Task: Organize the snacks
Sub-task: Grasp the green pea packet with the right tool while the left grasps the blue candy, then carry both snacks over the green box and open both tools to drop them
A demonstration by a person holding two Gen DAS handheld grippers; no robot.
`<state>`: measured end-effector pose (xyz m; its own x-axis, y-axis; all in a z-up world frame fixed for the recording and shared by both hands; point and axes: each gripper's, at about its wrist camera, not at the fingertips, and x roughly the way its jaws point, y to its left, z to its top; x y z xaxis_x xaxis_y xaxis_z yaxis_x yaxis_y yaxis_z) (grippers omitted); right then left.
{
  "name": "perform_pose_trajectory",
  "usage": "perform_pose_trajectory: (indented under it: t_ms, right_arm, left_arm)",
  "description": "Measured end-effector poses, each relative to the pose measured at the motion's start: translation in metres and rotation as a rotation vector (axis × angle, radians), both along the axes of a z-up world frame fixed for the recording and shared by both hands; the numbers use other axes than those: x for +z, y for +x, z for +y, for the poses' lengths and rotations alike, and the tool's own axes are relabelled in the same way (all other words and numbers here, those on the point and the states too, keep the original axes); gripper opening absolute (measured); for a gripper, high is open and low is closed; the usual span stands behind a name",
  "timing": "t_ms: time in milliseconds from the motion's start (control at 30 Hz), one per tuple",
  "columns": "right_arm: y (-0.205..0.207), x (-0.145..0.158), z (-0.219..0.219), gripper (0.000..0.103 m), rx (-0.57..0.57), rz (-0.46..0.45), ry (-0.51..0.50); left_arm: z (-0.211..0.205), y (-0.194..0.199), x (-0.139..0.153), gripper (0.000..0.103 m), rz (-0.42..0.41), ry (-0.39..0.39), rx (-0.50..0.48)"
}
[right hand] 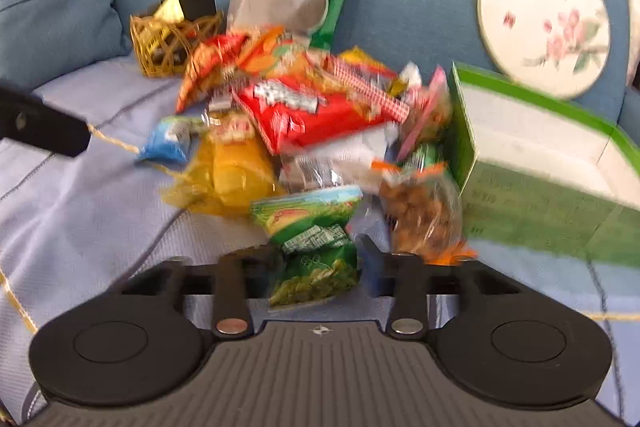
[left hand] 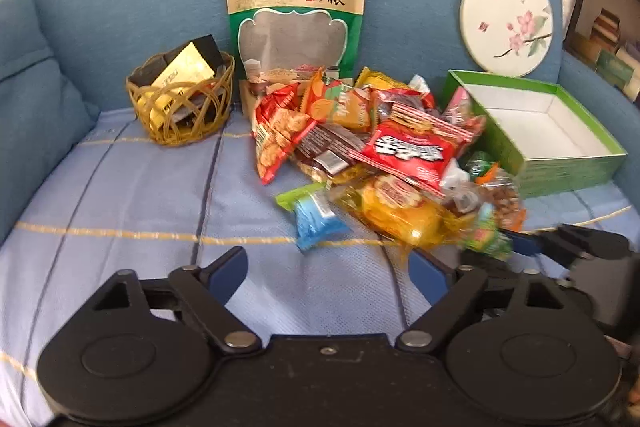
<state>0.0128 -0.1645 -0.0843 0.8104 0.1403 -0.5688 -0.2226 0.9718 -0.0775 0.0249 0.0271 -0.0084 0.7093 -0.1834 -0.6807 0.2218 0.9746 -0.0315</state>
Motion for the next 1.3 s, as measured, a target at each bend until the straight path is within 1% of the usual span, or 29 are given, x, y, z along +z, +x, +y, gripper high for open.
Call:
perform_pose_trajectory:
  t_ms: [33, 100, 133, 167, 200, 233, 267, 333, 433, 467, 533, 567, 633, 700, 767, 800, 867, 933, 1033, 1133, 1200, 1300]
  right_arm:
    - [-0.003, 0.001, -0.003, 0.065, -0.008, -0.007, 0.021]
    - [-0.010, 0.002, -0.009, 0.065, -0.016, 0.002, 0.067]
    - [-0.013, 0.002, -0.011, 0.065, -0.016, 0.001, 0.080]
    - [-0.016, 0.001, -0.013, 0.065, -0.016, 0.000, 0.085]
    - [-0.019, 0.001, -0.014, 0.065, -0.016, -0.001, 0.083]
    - [-0.021, 0.000, -0.014, 0.065, -0.014, -0.002, 0.080]
    - [-0.021, 0.000, -0.013, 0.065, -0.013, -0.002, 0.077]
    - [-0.022, 0.001, -0.013, 0.066, -0.007, 0.000, 0.073]
    - [-0.021, 0.000, -0.015, 0.068, -0.011, 0.003, 0.082]
    - [-0.020, 0.000, -0.016, 0.068, -0.014, 0.006, 0.088]
    - [-0.018, -0.001, -0.016, 0.068, -0.020, 0.010, 0.094]
    - [-0.018, -0.001, -0.015, 0.068, -0.021, 0.010, 0.092]
    - [-0.017, -0.002, -0.014, 0.067, -0.023, 0.014, 0.089]
    - [-0.017, -0.001, -0.013, 0.065, -0.015, 0.024, 0.086]
    - [-0.018, 0.002, -0.013, 0.063, 0.017, 0.042, 0.095]
    - [-0.019, 0.004, -0.014, 0.062, 0.030, 0.045, 0.103]
    - [-0.024, 0.012, -0.016, 0.061, 0.038, 0.036, 0.120]
    - [-0.029, 0.026, -0.022, 0.061, 0.027, 0.000, 0.151]
    - [-0.026, 0.051, -0.038, 0.062, -0.015, -0.068, 0.197]
    - [-0.018, 0.069, -0.053, 0.061, -0.063, -0.139, 0.174]
    - [-0.008, 0.073, -0.063, 0.062, -0.109, -0.172, 0.138]
    - [0.011, 0.071, -0.081, 0.061, -0.189, -0.211, 0.093]
  left_arm:
    - [0.001, 0.007, -0.002, 0.097, -0.002, 0.008, 0.000]
    - [0.002, 0.028, -0.008, 0.075, 0.009, 0.010, 0.017]
    - [0.003, 0.040, -0.012, 0.070, 0.025, -0.004, 0.031]
    - [0.005, 0.051, -0.016, 0.059, 0.043, -0.021, 0.047]
    - [0.005, 0.061, -0.021, 0.052, 0.064, -0.038, 0.057]
    - [0.005, 0.070, -0.026, 0.048, 0.082, -0.054, 0.066]
    - [0.004, 0.077, -0.030, 0.038, 0.098, -0.069, 0.068]
    - [0.002, 0.085, -0.035, 0.038, 0.118, -0.092, 0.063]
    - [-0.001, 0.093, -0.042, 0.038, 0.126, -0.068, 0.085]
    - [-0.001, 0.095, -0.045, 0.043, 0.137, -0.070, 0.088]
    - [0.000, 0.099, -0.050, 0.044, 0.169, -0.076, 0.086]
    - [0.001, 0.099, -0.052, 0.039, 0.165, -0.077, 0.084]
    - [0.001, 0.097, -0.053, 0.035, 0.155, -0.053, 0.088]
    - [0.004, 0.094, -0.049, 0.028, 0.170, -0.064, 0.079]
    - [0.007, 0.086, -0.041, 0.027, 0.179, -0.101, 0.068]
    - [0.007, 0.080, -0.033, 0.026, 0.157, -0.108, 0.056]
    - [0.002, 0.065, -0.011, 0.026, 0.094, -0.096, 0.011]
    - [-0.004, 0.054, 0.012, 0.026, 0.040, -0.108, -0.037]
    - [-0.022, 0.051, 0.041, 0.027, -0.012, -0.164, -0.114]
    - [-0.048, 0.059, 0.058, 0.027, -0.025, -0.217, -0.177]
    - [-0.071, 0.069, 0.064, 0.027, -0.033, -0.219, -0.205]
    - [-0.107, 0.087, 0.062, 0.027, -0.023, -0.223, -0.246]
